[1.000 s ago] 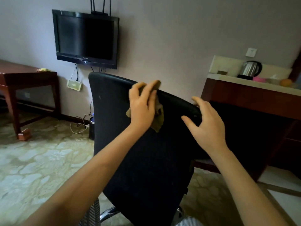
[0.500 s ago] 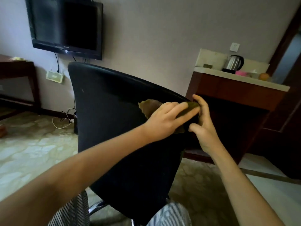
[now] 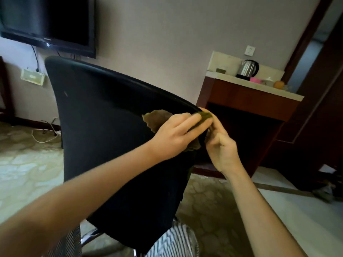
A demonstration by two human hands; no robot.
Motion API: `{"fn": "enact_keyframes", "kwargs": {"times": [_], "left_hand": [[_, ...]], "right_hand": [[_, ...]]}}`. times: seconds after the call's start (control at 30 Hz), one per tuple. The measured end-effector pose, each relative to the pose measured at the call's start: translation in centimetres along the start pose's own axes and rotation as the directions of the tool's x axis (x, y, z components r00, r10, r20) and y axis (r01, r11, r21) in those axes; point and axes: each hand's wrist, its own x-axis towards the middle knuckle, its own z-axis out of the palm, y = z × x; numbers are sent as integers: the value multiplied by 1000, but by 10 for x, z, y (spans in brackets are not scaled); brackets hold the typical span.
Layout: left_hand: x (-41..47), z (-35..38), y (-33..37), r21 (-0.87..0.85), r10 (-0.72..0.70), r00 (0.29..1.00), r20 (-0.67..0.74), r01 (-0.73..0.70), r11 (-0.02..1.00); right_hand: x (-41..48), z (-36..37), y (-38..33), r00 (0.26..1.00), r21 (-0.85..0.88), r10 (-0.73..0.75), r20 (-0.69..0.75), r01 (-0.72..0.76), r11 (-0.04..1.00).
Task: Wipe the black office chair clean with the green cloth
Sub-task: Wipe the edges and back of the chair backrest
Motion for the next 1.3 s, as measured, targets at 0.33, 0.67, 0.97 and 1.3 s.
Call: {"fn": "enact_keyframes", "kwargs": {"times": [0.33, 0.67, 0.97, 1.3], "left_hand": [[0, -24, -24, 58, 298, 942, 154, -310, 949], [-42, -12, -13, 50, 324, 934, 147, -334, 941], [-46, -57, -89, 221, -75, 987, -145, 106, 969], [-56, -70, -106, -270, -909, 255, -331, 897, 350]], "right_hand": [[1, 8, -3, 998, -77, 31, -49, -35, 996], [3, 26, -11, 992, -135, 31, -122, -48, 990], [40, 79, -30, 943, -984, -325, 77, 124, 128], [46, 85, -26, 942, -995, -334, 26, 56, 83]]}}
